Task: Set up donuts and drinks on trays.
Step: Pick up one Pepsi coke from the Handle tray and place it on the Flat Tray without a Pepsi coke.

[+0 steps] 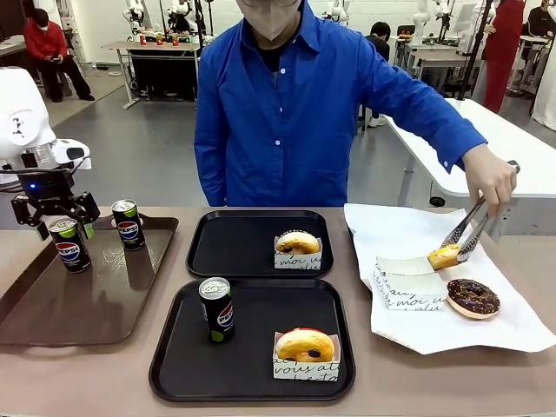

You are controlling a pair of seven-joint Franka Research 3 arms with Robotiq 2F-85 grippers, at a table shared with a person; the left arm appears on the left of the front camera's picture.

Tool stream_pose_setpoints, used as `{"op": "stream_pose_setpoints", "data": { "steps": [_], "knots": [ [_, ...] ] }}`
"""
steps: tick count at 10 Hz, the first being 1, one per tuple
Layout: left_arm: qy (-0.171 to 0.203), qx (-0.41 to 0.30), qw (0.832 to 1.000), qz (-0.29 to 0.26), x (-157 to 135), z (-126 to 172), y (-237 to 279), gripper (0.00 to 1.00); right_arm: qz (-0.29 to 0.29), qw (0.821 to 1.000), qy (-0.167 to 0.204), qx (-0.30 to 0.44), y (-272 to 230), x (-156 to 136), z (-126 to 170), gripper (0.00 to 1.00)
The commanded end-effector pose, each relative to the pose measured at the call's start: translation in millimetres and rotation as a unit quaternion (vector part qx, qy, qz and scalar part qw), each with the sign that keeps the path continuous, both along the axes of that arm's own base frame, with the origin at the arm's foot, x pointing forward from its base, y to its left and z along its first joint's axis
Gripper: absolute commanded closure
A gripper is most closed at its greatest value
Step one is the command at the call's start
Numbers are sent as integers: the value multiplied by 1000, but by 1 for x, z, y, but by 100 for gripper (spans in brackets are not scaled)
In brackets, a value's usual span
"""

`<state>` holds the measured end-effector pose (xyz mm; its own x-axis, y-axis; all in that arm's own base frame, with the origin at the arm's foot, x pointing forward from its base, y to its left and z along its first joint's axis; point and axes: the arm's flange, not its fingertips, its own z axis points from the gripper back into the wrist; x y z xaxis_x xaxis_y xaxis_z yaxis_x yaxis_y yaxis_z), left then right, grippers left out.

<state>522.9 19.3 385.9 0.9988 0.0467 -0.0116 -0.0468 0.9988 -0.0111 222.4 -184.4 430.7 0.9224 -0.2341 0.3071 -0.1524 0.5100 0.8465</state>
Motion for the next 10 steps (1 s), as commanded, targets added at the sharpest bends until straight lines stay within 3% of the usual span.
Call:
{"op": "stream_pose_setpoints", "data": {
  "steps": [1, 2, 3, 4, 7, 8, 10],
  "knots": [
    [-6, -3, 1000, -1, 1, -5, 2, 0, 3, 1000, -3, 3, 0, 0, 0, 0],
    [-2, -2, 1000, 0, 1, -6, 1, 46, 3, 1000, -3, 3, 0, 0, 0, 0],
    [3, -1, 1000, 1, -1, -7, 1, 52, 3, 1000, -3, 3, 0, 0, 0, 0],
    [12, 1, 1000, 4, -1, -6, 1, 99, 3, 1000, -3, 3, 0, 0, 0, 0],
    [21, 6, 1000, 8, 0, -3, 1, 100, 3, 1000, -3, 3, 0, 0, 0, 0],
    [22, 7, 1000, 9, -1, -3, 1, 88, 3, 1000, -3, 3, 0, 0, 0, 0],
    [35, 24, 999, -6, -8, 11, -2, 100, 3, 1000, -3, 3, 0, 0, 0, 0]
  ]
}}
